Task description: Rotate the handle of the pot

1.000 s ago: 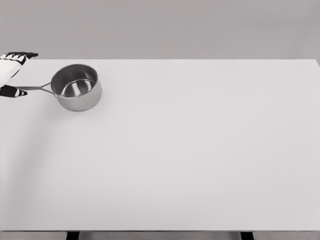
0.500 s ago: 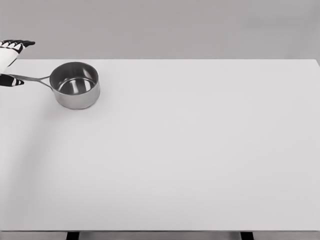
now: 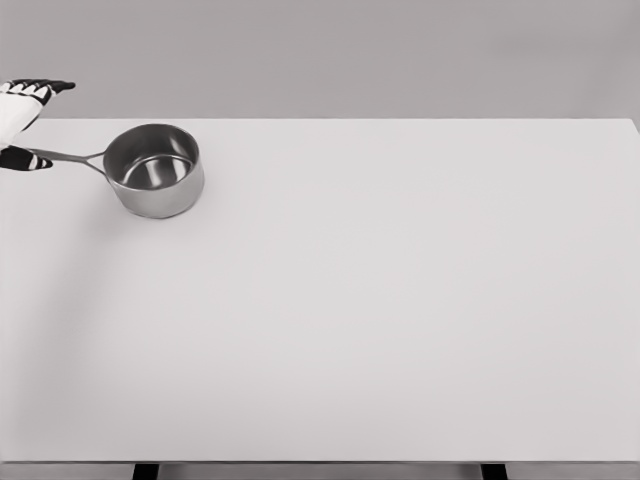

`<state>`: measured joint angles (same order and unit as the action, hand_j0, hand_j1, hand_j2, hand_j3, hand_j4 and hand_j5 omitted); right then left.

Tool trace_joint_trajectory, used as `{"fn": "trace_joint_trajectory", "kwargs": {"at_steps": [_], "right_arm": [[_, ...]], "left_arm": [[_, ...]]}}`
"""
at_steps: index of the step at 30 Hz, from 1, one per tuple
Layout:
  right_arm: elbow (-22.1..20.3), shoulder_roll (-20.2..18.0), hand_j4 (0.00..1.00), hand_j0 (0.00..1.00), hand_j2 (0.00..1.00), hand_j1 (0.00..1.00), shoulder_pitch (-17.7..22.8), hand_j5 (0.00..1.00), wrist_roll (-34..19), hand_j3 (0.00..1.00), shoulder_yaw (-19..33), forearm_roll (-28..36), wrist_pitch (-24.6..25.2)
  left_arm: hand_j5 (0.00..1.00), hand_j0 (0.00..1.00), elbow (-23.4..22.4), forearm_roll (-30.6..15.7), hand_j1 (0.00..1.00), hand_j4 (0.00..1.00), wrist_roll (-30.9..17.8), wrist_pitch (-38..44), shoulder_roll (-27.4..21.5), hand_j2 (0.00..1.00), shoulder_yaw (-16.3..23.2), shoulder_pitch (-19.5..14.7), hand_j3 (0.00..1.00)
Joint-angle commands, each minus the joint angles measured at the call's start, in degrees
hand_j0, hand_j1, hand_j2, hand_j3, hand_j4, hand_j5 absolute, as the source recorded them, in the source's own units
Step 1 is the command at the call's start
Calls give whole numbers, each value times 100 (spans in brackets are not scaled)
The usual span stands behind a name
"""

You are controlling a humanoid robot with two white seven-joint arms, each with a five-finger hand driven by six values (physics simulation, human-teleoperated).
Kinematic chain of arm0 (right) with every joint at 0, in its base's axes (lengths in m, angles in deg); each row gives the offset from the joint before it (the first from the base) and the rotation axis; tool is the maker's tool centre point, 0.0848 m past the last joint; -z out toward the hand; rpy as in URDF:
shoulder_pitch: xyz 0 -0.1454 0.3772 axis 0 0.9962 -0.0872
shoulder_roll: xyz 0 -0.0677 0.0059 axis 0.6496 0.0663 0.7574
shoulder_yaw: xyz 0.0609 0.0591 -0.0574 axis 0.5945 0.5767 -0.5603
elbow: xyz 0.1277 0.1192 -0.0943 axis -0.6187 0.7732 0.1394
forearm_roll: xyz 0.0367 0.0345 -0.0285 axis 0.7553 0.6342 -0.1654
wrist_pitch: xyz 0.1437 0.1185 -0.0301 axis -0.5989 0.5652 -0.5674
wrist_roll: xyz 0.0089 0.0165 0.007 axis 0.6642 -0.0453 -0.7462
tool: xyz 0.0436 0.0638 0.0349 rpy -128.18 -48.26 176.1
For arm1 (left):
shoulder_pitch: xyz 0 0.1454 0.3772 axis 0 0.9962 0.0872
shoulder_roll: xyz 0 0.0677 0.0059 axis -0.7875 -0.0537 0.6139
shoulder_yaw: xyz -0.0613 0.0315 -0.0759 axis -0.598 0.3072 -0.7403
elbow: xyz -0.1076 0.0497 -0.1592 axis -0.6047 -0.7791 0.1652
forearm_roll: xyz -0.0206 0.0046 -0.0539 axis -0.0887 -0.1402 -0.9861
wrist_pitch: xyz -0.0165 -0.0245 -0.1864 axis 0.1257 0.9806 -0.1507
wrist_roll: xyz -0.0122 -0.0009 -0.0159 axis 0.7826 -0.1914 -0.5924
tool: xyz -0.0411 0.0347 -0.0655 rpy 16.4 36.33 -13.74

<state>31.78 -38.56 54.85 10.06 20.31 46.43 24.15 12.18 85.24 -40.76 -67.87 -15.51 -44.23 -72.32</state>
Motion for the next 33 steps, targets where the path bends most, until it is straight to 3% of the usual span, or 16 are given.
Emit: {"fn": "trace_joint_trajectory", "kwargs": {"at_steps": [1,14,19,22,26,29,33], "right_arm": [[1,0,100,100,100,100,0,100,0,100,3,7,-2],[1,0,100,100,100,100,0,100,0,100,3,7,-2],[1,0,100,100,100,100,0,100,0,100,3,7,-2],[1,0,100,100,100,100,0,100,0,100,3,7,-2],[1,0,100,100,100,100,0,100,0,100,3,7,-2],[1,0,100,100,100,100,0,100,0,100,3,7,-2],[1,0,100,100,100,100,0,100,0,100,3,7,-2]], "left_arm": [[100,100,-5,-18,100,100,4,8,13,100,-2,9,100],[100,100,118,-80,100,100,4,8,-13,100,-2,184,100],[100,100,680,-115,100,100,136,8,-13,100,-2,457,100],[100,100,1260,-598,100,100,127,8,-57,100,42,694,100],[100,100,2473,-1415,100,100,109,8,-74,100,1175,817,100],[100,100,3150,-1459,100,100,109,8,-57,100,1307,1028,100],[100,100,3879,-1653,100,100,74,8,-57,100,1377,1634,100]]}}
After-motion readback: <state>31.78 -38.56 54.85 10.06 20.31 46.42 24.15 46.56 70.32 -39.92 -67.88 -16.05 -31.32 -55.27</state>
